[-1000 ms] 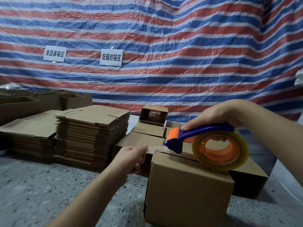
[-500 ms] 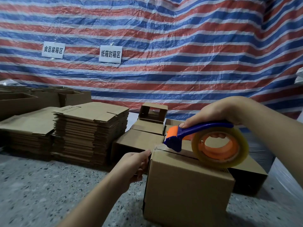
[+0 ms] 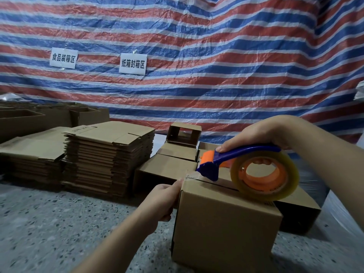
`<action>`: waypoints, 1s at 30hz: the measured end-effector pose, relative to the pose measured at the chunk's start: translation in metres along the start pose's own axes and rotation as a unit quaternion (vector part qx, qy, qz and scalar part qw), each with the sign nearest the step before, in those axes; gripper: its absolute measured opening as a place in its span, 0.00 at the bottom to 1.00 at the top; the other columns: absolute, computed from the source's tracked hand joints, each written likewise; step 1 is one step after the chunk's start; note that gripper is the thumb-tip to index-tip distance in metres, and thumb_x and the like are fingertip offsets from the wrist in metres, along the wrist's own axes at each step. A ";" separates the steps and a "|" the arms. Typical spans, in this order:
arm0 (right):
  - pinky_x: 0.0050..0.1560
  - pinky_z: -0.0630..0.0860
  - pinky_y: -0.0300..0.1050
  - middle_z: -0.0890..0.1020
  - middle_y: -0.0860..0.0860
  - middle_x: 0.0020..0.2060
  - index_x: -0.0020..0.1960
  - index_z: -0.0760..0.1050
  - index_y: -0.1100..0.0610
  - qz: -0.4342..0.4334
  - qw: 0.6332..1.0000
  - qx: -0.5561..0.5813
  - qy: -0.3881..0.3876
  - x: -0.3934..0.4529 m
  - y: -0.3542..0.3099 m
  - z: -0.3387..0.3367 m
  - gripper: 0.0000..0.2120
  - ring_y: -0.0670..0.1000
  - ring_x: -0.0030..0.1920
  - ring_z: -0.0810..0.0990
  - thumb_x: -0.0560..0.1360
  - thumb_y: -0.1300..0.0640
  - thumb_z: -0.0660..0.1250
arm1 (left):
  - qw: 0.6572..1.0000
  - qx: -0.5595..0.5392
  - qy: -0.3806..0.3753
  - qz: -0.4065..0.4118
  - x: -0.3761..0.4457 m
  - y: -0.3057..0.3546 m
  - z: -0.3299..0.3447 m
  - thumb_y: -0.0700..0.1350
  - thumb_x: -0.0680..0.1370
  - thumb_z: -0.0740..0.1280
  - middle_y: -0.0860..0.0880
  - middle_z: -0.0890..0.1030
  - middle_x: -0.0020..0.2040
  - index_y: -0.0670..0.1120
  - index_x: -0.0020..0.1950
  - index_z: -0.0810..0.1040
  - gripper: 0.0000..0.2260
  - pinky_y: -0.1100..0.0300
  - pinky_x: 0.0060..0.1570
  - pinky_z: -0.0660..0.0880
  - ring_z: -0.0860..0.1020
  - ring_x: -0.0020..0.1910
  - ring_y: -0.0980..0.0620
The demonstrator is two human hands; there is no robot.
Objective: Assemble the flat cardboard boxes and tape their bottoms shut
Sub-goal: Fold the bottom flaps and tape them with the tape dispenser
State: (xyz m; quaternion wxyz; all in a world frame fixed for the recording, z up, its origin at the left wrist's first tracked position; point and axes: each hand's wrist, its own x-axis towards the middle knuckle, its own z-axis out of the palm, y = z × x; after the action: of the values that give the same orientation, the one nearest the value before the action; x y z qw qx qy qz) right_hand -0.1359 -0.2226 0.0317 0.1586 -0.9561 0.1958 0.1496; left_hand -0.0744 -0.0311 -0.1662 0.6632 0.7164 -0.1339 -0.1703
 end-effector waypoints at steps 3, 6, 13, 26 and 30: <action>0.30 0.79 0.38 0.87 0.51 0.35 0.55 0.76 0.53 0.000 1.000 -0.001 -0.003 0.001 -0.001 0.000 0.32 0.47 0.31 0.85 0.60 0.32 0.71 | 0.999 0.043 0.017 -0.003 0.003 0.000 -0.002 0.66 0.77 0.61 0.54 0.72 0.26 0.47 0.36 0.75 0.23 0.63 0.27 0.65 0.67 0.25 0.56; 0.28 0.78 0.38 0.87 0.51 0.34 0.55 0.76 0.54 0.002 1.000 -0.001 0.002 0.001 -0.001 0.000 0.32 0.47 0.29 0.84 0.60 0.32 0.71 | 0.995 0.087 0.043 0.003 0.002 0.000 -0.004 0.66 0.78 0.59 0.52 0.73 0.29 0.46 0.37 0.74 0.24 0.61 0.29 0.68 0.69 0.27 0.54; 0.28 0.77 0.38 0.87 0.51 0.35 0.56 0.76 0.55 0.004 1.000 0.002 0.005 0.003 0.000 0.000 0.32 0.47 0.29 0.84 0.63 0.32 0.71 | 0.958 0.068 0.132 0.245 -0.031 0.003 0.009 0.73 0.71 0.46 0.66 0.68 0.65 0.58 0.73 0.68 0.35 0.70 0.59 0.61 0.66 0.65 0.67; 0.29 0.78 0.39 0.87 0.52 0.36 0.56 0.76 0.54 0.007 1.000 0.008 -0.001 0.007 0.003 -0.002 0.35 0.48 0.30 0.85 0.59 0.31 0.74 | 0.983 0.050 0.082 0.159 -0.045 0.002 0.032 0.56 0.83 0.54 0.58 0.65 0.76 0.58 0.77 0.62 0.21 0.65 0.64 0.57 0.61 0.66 0.64; 0.30 0.78 0.39 0.87 0.52 0.36 0.56 0.76 0.54 0.005 1.000 0.006 -0.004 0.007 0.003 -0.002 0.34 0.48 0.30 0.85 0.61 0.31 0.73 | 0.984 0.085 0.062 0.143 -0.044 0.009 0.025 0.54 0.84 0.54 0.56 0.65 0.75 0.57 0.78 0.61 0.21 0.64 0.62 0.58 0.62 0.65 0.63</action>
State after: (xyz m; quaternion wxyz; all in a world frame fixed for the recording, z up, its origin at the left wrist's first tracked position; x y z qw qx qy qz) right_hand -0.1305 -0.2281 0.0308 0.1641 -0.9536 0.2004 0.1532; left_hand -0.1251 -0.0362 -0.1557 0.6241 0.7530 -0.2078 -0.0171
